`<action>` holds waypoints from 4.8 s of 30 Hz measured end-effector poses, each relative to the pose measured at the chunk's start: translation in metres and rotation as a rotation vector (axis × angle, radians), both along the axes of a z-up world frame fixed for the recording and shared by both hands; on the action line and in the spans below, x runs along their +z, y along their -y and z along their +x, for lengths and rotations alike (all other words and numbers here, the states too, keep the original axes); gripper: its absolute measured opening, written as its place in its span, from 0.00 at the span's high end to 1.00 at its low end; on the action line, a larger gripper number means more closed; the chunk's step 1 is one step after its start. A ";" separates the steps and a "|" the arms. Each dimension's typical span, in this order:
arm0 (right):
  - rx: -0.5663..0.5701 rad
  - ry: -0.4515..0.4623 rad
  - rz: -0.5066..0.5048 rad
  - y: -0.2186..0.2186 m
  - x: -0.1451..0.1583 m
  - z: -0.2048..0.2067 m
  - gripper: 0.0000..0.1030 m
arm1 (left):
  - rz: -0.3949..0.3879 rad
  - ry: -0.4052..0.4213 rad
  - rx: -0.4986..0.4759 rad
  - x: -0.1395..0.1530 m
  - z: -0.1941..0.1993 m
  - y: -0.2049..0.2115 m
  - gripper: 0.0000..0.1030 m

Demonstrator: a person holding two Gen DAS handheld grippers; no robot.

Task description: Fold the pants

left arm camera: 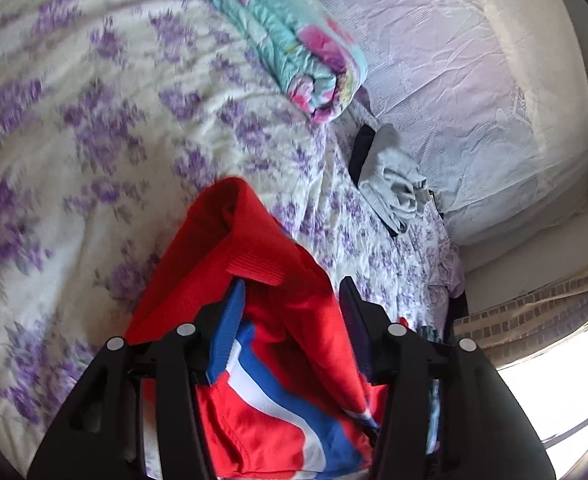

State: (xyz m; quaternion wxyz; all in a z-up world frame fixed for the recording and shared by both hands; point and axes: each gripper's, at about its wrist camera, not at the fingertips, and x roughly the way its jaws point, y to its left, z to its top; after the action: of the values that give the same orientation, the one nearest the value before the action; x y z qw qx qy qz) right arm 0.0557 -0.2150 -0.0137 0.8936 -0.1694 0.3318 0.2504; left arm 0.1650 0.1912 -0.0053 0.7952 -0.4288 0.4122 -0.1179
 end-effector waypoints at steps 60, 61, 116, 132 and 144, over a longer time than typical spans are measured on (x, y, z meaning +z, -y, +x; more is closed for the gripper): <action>-0.303 -0.408 0.888 0.087 -0.007 0.031 0.91 | -0.059 0.036 -0.072 -0.005 -0.066 -0.012 0.91; -0.286 -0.386 0.886 0.090 0.002 0.025 0.92 | -0.054 0.045 -0.074 -0.002 -0.069 -0.012 0.91; -0.243 -0.360 0.593 0.093 -0.013 -0.036 0.61 | 0.180 0.156 -0.100 -0.023 -0.043 0.023 0.53; -0.564 -0.170 0.151 0.111 0.028 0.130 0.27 | 0.513 0.127 0.266 0.001 -0.080 -0.049 0.10; -0.631 -0.273 0.014 0.116 -0.010 0.152 0.54 | 0.530 0.081 0.251 -0.037 -0.063 -0.062 0.04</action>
State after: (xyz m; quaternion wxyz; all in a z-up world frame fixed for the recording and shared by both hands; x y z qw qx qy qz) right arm 0.2074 -0.3315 -0.0239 0.8755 -0.0173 0.4827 -0.0155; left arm 0.1022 0.2533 -0.0420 0.9036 -0.2487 0.3404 0.0763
